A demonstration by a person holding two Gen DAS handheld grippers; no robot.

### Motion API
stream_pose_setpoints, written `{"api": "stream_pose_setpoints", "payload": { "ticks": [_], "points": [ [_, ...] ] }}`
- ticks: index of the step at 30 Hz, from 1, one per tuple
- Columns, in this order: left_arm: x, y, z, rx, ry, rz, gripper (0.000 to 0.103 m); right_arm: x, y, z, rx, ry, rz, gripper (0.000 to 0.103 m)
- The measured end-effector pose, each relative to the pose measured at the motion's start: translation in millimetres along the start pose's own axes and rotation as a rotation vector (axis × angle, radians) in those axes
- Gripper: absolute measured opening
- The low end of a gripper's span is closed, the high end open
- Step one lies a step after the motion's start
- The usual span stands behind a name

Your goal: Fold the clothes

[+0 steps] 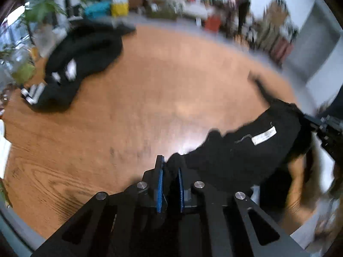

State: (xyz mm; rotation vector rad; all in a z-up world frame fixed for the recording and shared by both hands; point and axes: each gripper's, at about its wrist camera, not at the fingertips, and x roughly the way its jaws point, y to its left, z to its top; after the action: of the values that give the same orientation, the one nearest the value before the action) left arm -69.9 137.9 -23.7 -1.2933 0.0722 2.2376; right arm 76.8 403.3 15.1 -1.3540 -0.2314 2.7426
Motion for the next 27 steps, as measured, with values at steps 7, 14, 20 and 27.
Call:
{"api": "stream_pose_setpoints", "payload": {
  "ticks": [7, 14, 20, 27],
  "points": [
    [-173, -8, 56, -0.095, -0.369, -0.044, 0.000, -171, -38, 70, 0.105, -0.425, -0.174, 0.001],
    [-163, -29, 20, 0.036, -0.096, -0.034, 0.013, -144, -10, 38, 0.034, -0.077, 0.084, 0.072],
    [-55, -14, -8, 0.036, 0.165, 0.081, 0.076, -23, 13, -19, -0.066, 0.233, 0.078, 0.073],
    [67, 9, -2, 0.040, 0.350, 0.140, 0.076, 68, -19, -12, -0.026, 0.353, 0.080, 0.082]
  ]
}}
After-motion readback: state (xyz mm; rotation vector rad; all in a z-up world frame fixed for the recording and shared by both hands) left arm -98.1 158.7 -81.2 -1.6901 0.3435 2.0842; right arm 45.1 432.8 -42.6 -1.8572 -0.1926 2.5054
